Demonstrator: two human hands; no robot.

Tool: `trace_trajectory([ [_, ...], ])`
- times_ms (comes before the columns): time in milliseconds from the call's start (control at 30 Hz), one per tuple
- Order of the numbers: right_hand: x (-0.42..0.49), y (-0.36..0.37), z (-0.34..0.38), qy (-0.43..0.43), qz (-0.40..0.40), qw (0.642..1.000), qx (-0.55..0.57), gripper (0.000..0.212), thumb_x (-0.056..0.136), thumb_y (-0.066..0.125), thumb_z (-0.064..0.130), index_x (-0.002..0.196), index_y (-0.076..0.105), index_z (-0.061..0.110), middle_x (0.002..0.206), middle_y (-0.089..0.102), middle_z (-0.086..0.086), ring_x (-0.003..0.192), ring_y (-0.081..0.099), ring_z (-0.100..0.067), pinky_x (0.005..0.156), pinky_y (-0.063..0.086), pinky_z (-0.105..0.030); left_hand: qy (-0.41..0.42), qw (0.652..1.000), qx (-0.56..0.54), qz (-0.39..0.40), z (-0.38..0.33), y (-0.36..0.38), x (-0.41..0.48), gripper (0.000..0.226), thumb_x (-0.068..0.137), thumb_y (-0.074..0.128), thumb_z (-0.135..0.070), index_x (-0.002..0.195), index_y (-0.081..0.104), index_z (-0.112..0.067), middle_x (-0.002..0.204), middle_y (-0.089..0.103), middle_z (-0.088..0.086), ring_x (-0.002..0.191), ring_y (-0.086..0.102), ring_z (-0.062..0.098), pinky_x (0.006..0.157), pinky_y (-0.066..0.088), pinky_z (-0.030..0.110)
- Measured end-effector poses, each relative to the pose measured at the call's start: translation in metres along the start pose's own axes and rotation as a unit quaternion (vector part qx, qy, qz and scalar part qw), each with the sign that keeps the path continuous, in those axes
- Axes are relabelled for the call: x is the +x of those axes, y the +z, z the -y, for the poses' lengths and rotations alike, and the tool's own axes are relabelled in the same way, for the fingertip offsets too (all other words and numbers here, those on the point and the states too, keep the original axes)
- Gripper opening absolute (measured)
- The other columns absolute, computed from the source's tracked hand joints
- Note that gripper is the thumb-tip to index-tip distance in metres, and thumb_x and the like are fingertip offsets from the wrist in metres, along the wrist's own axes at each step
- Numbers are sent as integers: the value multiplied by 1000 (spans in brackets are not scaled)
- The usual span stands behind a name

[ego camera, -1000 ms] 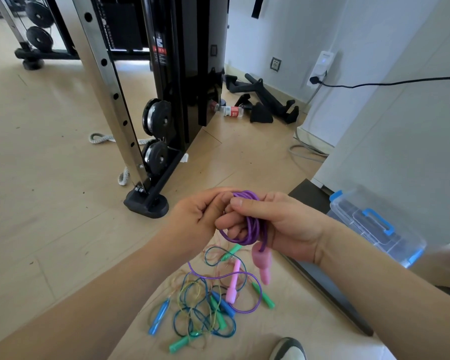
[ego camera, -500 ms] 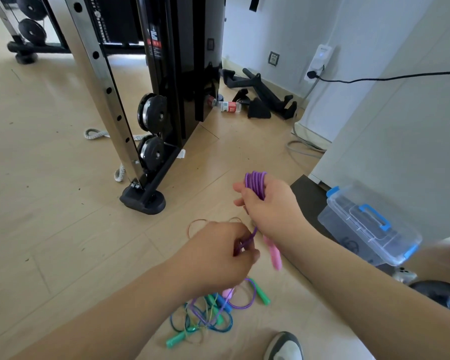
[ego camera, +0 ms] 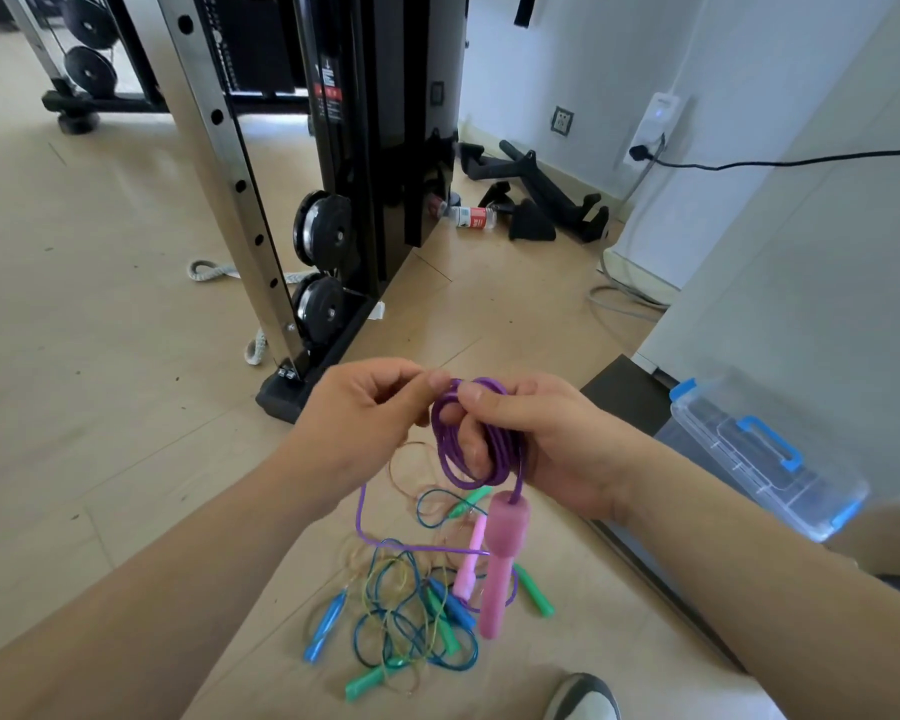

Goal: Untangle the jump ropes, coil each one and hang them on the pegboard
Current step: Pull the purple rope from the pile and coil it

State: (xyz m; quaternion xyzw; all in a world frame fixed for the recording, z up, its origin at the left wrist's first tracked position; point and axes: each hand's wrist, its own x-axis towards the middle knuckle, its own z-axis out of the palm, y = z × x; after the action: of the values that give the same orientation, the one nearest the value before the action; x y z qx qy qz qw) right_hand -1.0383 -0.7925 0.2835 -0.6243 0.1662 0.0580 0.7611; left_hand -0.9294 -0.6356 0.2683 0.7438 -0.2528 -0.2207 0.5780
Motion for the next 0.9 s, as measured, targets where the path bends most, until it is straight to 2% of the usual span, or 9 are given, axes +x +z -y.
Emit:
trace_trajectory([
  [133,3,0,0,-5,-84,984,156,32,102,58,22,106,69,-8,82,74,-11,64,64,-15,61,54,-22,-52,989,100,97,11,10,-8,27,107,49,-27,94,72,-26,60,66,-4,48,53,8,52,45,18],
  [233,6,-5,-5,-15,-148,983,108,37,106,55,25,111,72,-8,106,80,-12,82,72,-15,72,58,-25,-85,974,119,171,12,28,-17,23,107,47,-26,97,66,-18,73,72,14,49,61,16,55,55,34],
  [300,10,-8,-9,-27,-206,974,87,31,106,56,22,102,73,-3,104,80,-15,88,73,-21,82,58,-33,-123,965,95,211,7,36,-22,27,104,52,-27,94,66,-7,73,72,22,48,63,21,52,56,35],
  [400,13,-15,-9,-36,-290,953,-78,23,102,62,27,101,74,7,89,81,-6,76,72,-14,78,57,-34,-168,940,88,284,-2,39,-26,30,104,52,-21,98,65,6,72,70,22,46,62,22,50,55,30],
  [500,12,-24,-16,-34,-294,893,-338,29,102,61,34,98,63,6,87,75,-6,75,70,-10,75,58,-30,-158,930,82,322,-12,38,-31,25,103,56,-23,92,66,-3,70,68,15,42,60,19,46,48,24],
  [567,10,-30,-21,-41,-273,867,-414,32,102,60,31,94,57,0,83,70,-13,77,69,-21,73,56,-40,-121,952,55,275,-16,35,-28,20,101,61,-22,91,68,-6,65,65,8,40,55,15,44,43,21],
  [667,6,-28,-14,-33,-213,929,-300,28,105,56,17,88,59,-6,62,67,-1,49,59,-7,54,48,-26,-29,991,30,129,-13,21,-13,21,102,60,-24,90,75,-17,59,60,-1,44,43,11,44,37,20],
  [800,3,-9,-5,4,-90,985,-148,43,110,46,35,99,67,-1,83,76,-21,72,66,-31,72,51,-43,80,995,41,48,-13,9,-8,19,100,64,-21,85,75,-20,60,62,-5,50,45,3,52,37,12],
  [900,4,3,-6,13,-26,997,-76,58,109,42,44,100,68,-7,75,69,-24,68,63,-33,69,55,-38,85,996,4,-21,-13,5,-3,12,88,79,-19,83,76,-9,62,67,-3,56,54,-1,57,42,9],
])
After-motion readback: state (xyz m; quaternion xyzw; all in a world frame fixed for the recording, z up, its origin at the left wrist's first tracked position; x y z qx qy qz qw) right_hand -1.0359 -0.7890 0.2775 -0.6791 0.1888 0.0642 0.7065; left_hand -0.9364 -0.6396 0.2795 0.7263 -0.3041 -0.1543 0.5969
